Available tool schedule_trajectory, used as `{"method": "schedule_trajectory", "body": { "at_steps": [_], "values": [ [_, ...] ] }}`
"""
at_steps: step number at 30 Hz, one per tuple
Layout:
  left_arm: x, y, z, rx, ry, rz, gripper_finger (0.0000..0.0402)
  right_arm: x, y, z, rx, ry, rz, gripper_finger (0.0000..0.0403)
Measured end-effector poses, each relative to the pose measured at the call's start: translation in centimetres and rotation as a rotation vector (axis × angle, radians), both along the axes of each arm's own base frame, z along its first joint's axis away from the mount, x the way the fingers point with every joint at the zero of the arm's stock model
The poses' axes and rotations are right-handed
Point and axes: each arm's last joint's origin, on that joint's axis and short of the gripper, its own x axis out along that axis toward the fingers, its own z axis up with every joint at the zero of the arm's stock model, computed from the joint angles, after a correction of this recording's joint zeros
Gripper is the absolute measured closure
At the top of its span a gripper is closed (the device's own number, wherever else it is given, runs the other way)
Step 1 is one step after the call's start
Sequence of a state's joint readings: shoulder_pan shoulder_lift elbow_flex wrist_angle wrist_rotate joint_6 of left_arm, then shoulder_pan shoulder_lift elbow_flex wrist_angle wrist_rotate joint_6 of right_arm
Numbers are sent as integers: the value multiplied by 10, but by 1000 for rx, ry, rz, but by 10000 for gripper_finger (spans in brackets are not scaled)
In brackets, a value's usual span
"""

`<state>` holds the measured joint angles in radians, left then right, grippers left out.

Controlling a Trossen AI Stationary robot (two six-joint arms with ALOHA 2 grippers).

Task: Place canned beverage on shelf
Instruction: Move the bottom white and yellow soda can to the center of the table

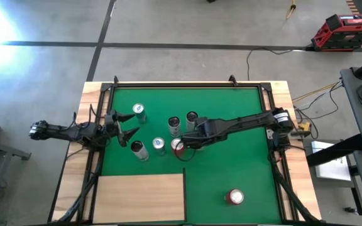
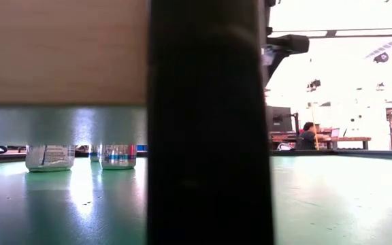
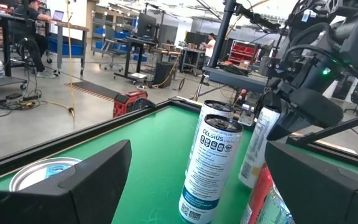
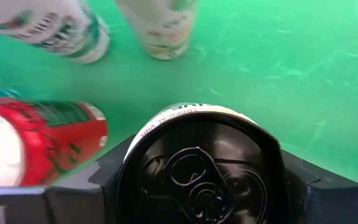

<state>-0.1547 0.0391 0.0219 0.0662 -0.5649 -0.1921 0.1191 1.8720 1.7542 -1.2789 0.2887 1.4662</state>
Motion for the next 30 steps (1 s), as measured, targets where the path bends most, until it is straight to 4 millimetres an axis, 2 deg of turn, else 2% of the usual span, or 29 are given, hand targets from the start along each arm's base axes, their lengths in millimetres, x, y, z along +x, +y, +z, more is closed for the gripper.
{"method": "schedule_trajectory", "body": {
  "at_steps": [8,17,30],
  "values": [
    [0,0,0,0,2,0,47,20,2,4,-7,-11,43,151],
    [0,0,0,0,1,0,47,39,2,-3,-18,19,79,150],
    [0,0,0,0,0,0,47,40,1,-8,-13,41,82,140]
  ]
}}
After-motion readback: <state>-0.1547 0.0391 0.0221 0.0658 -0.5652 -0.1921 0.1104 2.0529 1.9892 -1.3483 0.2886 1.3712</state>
